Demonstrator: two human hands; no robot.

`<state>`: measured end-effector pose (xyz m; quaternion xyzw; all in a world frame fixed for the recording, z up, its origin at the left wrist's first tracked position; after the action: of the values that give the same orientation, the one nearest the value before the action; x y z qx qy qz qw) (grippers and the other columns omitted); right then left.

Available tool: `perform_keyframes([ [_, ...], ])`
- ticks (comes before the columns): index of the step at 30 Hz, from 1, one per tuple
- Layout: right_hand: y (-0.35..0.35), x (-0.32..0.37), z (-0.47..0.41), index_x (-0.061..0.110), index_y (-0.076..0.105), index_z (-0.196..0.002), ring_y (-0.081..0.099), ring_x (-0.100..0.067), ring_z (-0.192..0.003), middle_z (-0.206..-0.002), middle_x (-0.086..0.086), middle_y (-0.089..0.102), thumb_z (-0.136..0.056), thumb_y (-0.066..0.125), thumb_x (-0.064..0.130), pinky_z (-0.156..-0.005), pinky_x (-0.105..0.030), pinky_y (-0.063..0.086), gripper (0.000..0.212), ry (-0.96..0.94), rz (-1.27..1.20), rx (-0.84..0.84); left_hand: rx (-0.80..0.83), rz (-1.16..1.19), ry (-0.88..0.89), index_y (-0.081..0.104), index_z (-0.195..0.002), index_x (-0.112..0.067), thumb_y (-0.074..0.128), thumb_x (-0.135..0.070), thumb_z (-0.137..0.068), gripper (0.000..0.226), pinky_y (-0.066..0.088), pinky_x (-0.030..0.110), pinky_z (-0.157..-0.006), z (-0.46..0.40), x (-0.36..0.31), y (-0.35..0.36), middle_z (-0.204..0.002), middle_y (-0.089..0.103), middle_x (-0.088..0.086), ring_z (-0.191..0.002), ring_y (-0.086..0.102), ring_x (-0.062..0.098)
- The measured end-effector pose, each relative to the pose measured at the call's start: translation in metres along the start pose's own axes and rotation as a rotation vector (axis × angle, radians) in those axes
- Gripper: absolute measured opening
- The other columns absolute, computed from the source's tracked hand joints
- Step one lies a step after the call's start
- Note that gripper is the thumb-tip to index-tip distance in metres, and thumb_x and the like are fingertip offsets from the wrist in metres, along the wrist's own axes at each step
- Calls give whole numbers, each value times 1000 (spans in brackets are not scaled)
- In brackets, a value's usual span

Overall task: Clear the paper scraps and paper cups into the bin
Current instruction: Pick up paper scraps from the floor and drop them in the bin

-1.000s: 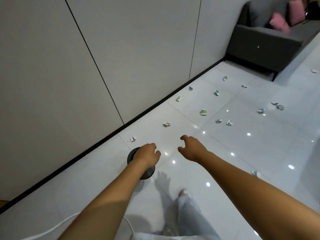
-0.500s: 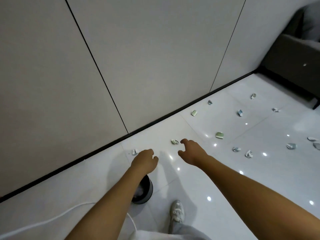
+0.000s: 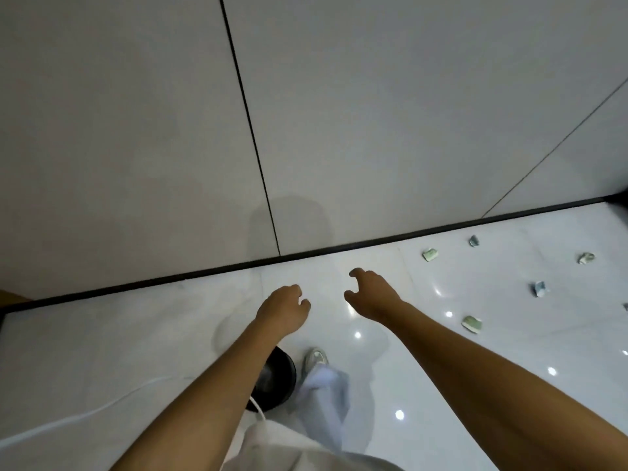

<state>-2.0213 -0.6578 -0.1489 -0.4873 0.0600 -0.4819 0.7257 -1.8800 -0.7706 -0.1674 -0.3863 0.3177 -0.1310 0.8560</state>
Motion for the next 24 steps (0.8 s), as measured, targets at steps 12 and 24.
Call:
perform_keyframes([
  [12,-2,66,-125,16,36,-143,45,-25,-126,-137,-9,47,-93,50,28,-94,-34,42,52,-188,187,168,-95,209,-292,54,-121,-10,43,-31,-96,34,43,29,-81,-68,52,-37,-122,58,7,-107,56,23],
  [24,17,68,-180,16,38,-142,48,-25,-123,-135,-10,49,-93,51,27,-85,-25,35,52,-403,311,366,-123,502,-583,51,-126,-3,41,-25,-97,38,40,31,-97,-84,57,12,-132,53,15,-120,49,29],
])
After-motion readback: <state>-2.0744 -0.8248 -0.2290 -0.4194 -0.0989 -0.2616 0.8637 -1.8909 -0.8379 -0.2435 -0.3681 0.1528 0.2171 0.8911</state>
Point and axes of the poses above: each hand's wrist, its own z-axis away from the middle knuckle, its own y-axis out of the palm, x = y × z, the point moved 6 cm from there along -z, towards the middle knuckle
